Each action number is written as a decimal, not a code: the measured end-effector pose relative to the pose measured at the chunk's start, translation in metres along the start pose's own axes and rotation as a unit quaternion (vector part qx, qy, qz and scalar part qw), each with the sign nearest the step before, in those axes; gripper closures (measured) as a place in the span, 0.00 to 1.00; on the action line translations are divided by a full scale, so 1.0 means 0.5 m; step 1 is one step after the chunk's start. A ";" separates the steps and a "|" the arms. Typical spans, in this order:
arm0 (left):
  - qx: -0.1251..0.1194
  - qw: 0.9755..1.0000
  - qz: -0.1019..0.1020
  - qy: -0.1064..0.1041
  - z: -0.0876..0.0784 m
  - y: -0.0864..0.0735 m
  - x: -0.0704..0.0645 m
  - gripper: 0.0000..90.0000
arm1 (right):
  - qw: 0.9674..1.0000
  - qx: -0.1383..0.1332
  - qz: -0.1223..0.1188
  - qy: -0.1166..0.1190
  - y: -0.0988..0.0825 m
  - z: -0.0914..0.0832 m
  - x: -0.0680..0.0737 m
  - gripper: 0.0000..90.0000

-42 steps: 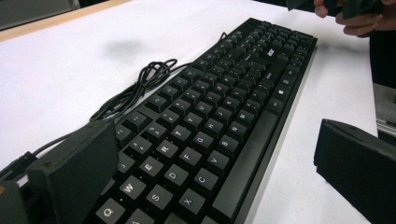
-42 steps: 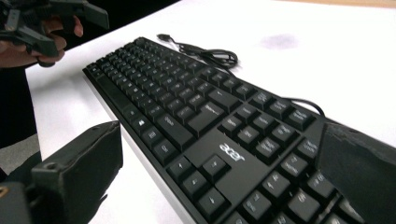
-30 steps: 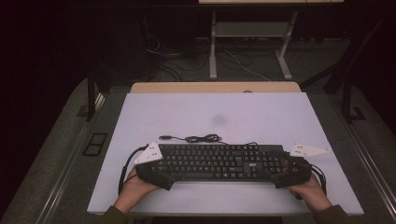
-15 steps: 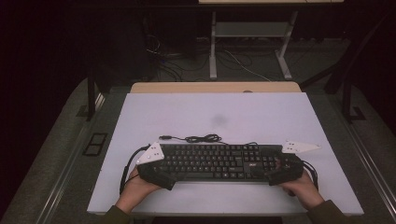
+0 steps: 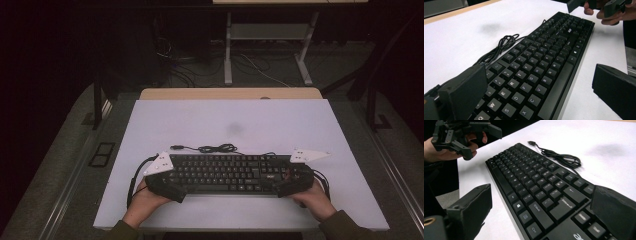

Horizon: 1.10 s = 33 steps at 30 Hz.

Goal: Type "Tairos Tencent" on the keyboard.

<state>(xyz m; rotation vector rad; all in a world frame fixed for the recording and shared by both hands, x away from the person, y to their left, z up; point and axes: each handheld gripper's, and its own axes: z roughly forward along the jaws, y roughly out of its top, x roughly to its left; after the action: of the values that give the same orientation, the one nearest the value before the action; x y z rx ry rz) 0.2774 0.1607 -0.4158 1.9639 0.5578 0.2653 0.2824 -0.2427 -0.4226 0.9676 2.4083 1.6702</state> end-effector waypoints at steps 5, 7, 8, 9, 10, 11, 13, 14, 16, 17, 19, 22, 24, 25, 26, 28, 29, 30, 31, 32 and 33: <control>0.000 1.000 0.000 0.001 0.002 0.000 -0.001 0.00 | 1.000 0.008 -0.003 0.015 0.004 0.014 0.003 0.15; -0.002 1.000 -0.002 0.002 0.001 0.000 -0.001 0.00 | 1.000 0.009 0.000 0.019 0.006 0.019 0.004 0.16; -0.001 1.000 -0.001 0.002 0.001 0.000 -0.001 0.00 | 1.000 0.010 0.001 0.022 0.008 0.022 0.005 0.17; 0.000 1.000 0.002 0.002 0.001 0.000 -0.002 0.00 | 1.000 0.012 0.000 0.024 0.010 0.025 0.005 0.17; -0.002 1.000 0.003 0.002 0.002 0.001 -0.002 0.00 | 1.000 0.013 -0.001 0.026 0.012 0.028 0.006 0.18; -0.002 1.000 0.003 0.002 0.002 0.001 -0.002 0.00 | 0.999 0.016 -0.003 0.029 0.013 0.031 0.007 0.20; -0.005 1.000 0.003 0.003 0.005 0.005 -0.001 0.00 | 0.999 0.015 -0.007 0.034 0.016 0.038 0.008 0.21; -0.005 1.000 0.003 0.003 0.005 0.005 -0.001 0.00 | 0.999 0.016 -0.005 0.033 0.016 0.041 0.010 0.21; -0.006 1.000 0.002 0.002 0.006 0.005 -0.001 0.00 | 0.999 0.020 -0.007 0.034 0.016 0.046 0.011 0.25; -0.005 1.000 0.002 0.000 0.009 0.005 -0.001 0.00 | 0.999 0.023 -0.009 0.035 0.017 0.048 0.013 0.25; -0.003 1.000 0.004 -0.001 0.010 0.005 -0.002 0.00 | 0.999 0.025 -0.011 0.036 0.018 0.053 0.014 0.26; -0.003 1.000 0.004 -0.003 0.011 0.005 -0.005 0.00 | 0.999 0.031 -0.014 0.039 0.019 0.060 0.016 0.30; -0.002 1.000 0.005 -0.002 0.010 0.005 -0.005 0.00 | 0.998 0.037 -0.017 0.043 0.018 0.066 0.017 0.33; -0.002 1.000 0.004 -0.002 0.010 0.005 -0.006 0.00 | 0.998 0.038 -0.018 0.045 0.018 0.069 0.017 0.34; -0.002 1.000 0.004 -0.002 0.010 0.004 -0.005 0.00 | 0.998 0.041 -0.019 0.046 0.019 0.071 0.018 0.35; 0.001 1.000 0.003 -0.001 0.009 0.003 -0.004 0.00 | 0.998 0.043 -0.020 0.045 0.019 0.074 0.019 0.37; 0.001 1.000 0.003 0.000 0.009 0.002 -0.004 0.00 | 0.998 0.044 -0.021 0.047 0.020 0.074 0.018 0.40; 0.001 1.000 0.003 0.001 0.008 0.002 -0.004 0.00 | 0.998 0.045 -0.021 0.048 0.020 0.075 0.017 0.42; 0.001 1.000 0.003 0.002 0.007 0.002 -0.004 0.00 | 0.998 0.045 -0.020 0.048 0.019 0.075 0.017 0.44; 0.001 1.000 0.001 0.002 0.007 0.001 -0.004 0.00 | 0.997 0.047 -0.021 0.049 0.019 0.076 0.017 0.47; 0.003 1.000 0.002 0.004 0.007 0.000 -0.004 0.00 | 0.997 0.052 -0.023 0.050 0.019 0.077 0.016 0.50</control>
<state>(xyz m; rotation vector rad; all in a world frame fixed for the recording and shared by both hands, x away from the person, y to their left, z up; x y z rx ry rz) 0.2769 0.1570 -0.4174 1.9710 0.5606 0.2729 0.2951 -0.2045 -0.4277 0.8540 2.5833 1.6307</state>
